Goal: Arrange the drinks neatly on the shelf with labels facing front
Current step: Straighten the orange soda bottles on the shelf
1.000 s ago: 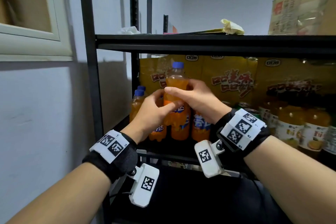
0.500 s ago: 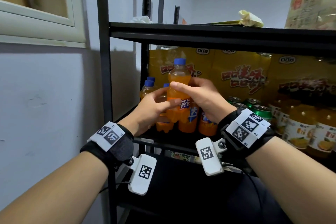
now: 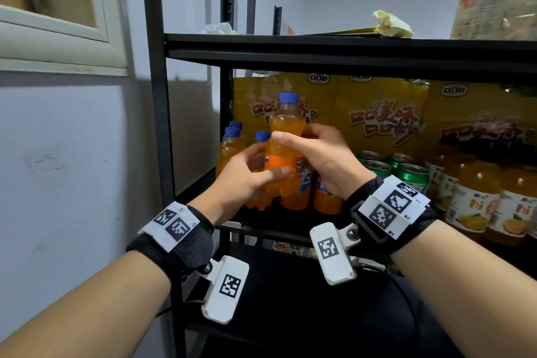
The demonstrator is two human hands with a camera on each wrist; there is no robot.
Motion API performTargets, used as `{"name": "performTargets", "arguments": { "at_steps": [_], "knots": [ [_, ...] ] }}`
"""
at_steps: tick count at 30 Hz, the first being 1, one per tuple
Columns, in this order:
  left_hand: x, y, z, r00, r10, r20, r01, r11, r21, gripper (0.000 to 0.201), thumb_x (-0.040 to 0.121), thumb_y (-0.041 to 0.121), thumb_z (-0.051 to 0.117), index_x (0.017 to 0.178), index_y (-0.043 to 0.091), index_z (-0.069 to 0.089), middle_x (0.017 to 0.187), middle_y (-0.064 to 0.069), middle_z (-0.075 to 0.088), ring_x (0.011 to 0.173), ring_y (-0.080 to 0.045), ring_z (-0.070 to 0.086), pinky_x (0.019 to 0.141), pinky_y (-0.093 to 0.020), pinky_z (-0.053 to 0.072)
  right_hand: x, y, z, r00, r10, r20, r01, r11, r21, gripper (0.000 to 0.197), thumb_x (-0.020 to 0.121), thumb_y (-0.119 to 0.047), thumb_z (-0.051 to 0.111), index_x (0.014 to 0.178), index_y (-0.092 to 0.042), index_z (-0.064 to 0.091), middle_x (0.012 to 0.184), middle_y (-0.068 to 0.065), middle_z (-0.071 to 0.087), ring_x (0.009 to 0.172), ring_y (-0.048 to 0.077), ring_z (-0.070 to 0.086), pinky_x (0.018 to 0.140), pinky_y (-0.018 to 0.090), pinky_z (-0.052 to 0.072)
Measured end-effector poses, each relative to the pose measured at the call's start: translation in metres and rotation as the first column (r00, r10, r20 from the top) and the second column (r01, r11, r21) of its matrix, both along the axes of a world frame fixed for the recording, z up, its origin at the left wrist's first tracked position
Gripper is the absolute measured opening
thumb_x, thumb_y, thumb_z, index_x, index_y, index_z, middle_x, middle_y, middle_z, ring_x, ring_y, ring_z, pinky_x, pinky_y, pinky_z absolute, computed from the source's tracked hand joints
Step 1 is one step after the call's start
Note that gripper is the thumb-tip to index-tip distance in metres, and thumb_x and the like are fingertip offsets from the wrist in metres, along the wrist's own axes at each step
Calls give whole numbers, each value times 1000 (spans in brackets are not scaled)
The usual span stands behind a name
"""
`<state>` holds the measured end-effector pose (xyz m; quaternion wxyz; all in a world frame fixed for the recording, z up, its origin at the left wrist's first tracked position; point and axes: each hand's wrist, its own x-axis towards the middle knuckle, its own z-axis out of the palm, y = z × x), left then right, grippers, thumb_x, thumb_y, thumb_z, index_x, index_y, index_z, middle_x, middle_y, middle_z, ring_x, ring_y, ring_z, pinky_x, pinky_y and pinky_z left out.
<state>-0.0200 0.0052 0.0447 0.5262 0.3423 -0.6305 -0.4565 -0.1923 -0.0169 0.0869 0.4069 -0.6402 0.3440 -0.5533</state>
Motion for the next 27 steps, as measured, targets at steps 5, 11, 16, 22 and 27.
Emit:
{"name": "performTargets", "arguments": {
  "at_steps": [5, 11, 16, 22, 27],
  "knots": [
    [-7, -2, -3, 999, -29, 19, 28, 999, 37, 67, 76, 38, 88, 134, 35, 55, 125, 3, 72, 115, -22, 70, 90, -45, 61, -2, 2, 5, 999, -34, -2, 34, 999, 15, 40, 70, -34, 95, 99, -14, 78, 88, 3, 81, 80, 21, 79, 64, 33, 62],
    [-8, -1, 0, 994, -103, -42, 107, 990, 92, 58, 81, 32, 82, 134, 24, 59, 123, -2, 73, 114, -24, 71, 83, -38, 62, 0, 6, 2, 998, -28, -49, 29, 1000, 1, 37, 77, -49, 87, 101, -24, 76, 90, -8, 81, 81, 12, 78, 64, 26, 61],
    [-13, 1, 2, 998, -29, -61, 29, 1000, 2, 60, 74, 33, 83, 129, 30, 58, 114, 4, 76, 107, -18, 74, 77, -32, 62, -1, 7, 4, 992, -44, -114, 41, 999, -27, 41, 73, -50, 89, 104, -28, 72, 91, -12, 80, 82, 9, 78, 65, 25, 62],
    [-12, 7, 7, 985, -162, -57, 169, 971, 166, 36, 99, 31, 62, 134, 23, 59, 130, -7, 71, 121, -27, 67, 99, -49, 57, -6, 7, 0, 996, -79, -39, 77, 996, -44, 42, 73, -41, 91, 103, -17, 76, 90, -1, 81, 81, 17, 79, 63, 28, 61],
    [-9, 5, 6, 988, -139, -63, 146, 980, 135, 40, 91, 27, 72, 129, 21, 63, 122, -6, 74, 113, -26, 72, 89, -43, 61, -8, 9, -1, 1000, -4, 10, 3, 1000, 3, 36, 82, -37, 86, 108, -15, 76, 94, 4, 81, 82, 21, 79, 63, 30, 60]
  ]
}}
